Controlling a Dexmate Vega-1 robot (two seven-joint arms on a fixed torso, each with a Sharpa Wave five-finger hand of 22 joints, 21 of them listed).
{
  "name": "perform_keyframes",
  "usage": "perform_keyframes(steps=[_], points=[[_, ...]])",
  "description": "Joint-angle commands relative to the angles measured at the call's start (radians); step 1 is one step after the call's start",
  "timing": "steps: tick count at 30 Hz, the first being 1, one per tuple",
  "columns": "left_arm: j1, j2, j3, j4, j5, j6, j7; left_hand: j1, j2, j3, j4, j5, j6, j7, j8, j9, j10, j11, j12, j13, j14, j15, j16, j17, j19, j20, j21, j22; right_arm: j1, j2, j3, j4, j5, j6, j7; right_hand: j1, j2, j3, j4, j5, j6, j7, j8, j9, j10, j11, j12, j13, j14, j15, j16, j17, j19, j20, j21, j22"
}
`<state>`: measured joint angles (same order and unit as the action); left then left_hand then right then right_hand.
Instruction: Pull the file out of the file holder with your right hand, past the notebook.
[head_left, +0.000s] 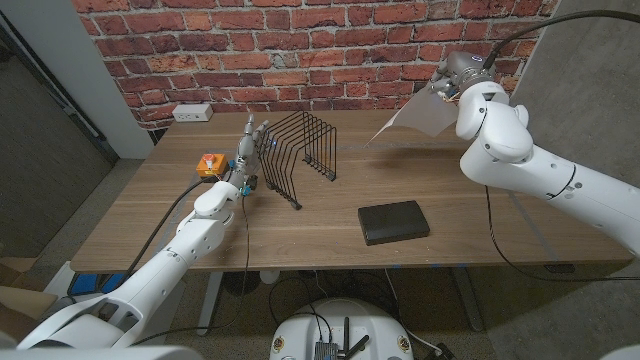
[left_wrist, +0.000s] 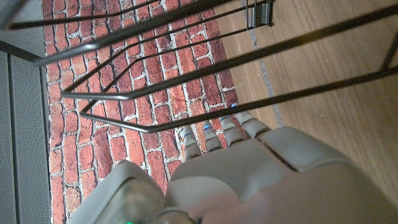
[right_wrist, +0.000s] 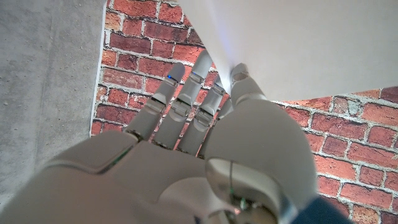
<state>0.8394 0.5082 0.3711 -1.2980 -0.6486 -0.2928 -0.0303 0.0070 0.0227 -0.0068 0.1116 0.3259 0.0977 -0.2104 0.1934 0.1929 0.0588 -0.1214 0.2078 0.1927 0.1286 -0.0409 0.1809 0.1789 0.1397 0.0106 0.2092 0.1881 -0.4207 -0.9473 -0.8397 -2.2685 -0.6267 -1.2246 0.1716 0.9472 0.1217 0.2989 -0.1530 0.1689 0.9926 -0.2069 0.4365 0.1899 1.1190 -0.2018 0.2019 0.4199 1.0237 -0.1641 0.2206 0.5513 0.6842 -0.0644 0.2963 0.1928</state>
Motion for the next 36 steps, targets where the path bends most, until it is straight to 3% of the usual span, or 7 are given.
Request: perform_keyframes(steps=[1,25,36], points=[[0.000,-0.001,0.001,0.003,0.000,-0.002,-0.001,0.000,0.007,0.003,0.003,0.006,-0.001,-0.009,0.006,0.005,0.002,-0.004,0.007,0.006,0.007,-0.002,0.006,0.002,0.007,0.001,0.007,0.005,-0.010,0.019,-0.015,0.057,0.042,0.026,-0.054,-0.011,0.000,0.006,0.004,0.007,0.010,0.001,0.003,0.004,0.003,-0.002,0.005,0.002,-0.006,-0.068,0.001,0.000,0.008,-0.139,0.005,0.002],[0.000,-0.001,0.000,0.003,0.000,-0.001,-0.001,0.000,0.007,0.003,0.003,0.006,-0.001,-0.009,0.006,0.005,0.002,-0.005,0.007,0.005,0.007,-0.001,0.006,0.002,0.005,0.000,0.006,0.005,0.003,0.052,-0.110,0.154,-0.048,0.040,-0.067,-0.030,-0.005,0.006,0.003,0.007,0.017,0.004,0.002,0.003,0.009,-0.003,0.006,0.001,-0.019,-0.068,-0.003,-0.006,0.009,-0.140,0.005,0.001],[0.000,-0.001,0.000,0.002,0.000,-0.001,-0.001,0.000,0.007,0.003,0.003,0.006,-0.001,-0.009,0.006,0.005,0.002,-0.006,0.007,0.005,0.007,-0.001,0.006,0.002,0.006,0.001,0.007,0.005,-0.022,0.063,-0.106,0.176,-0.067,0.057,-0.056,-0.036,-0.005,0.008,0.003,0.007,0.022,0.001,0.002,0.002,0.013,-0.003,0.007,0.001,-0.023,-0.068,-0.004,-0.008,0.007,-0.140,0.004,0.001]])
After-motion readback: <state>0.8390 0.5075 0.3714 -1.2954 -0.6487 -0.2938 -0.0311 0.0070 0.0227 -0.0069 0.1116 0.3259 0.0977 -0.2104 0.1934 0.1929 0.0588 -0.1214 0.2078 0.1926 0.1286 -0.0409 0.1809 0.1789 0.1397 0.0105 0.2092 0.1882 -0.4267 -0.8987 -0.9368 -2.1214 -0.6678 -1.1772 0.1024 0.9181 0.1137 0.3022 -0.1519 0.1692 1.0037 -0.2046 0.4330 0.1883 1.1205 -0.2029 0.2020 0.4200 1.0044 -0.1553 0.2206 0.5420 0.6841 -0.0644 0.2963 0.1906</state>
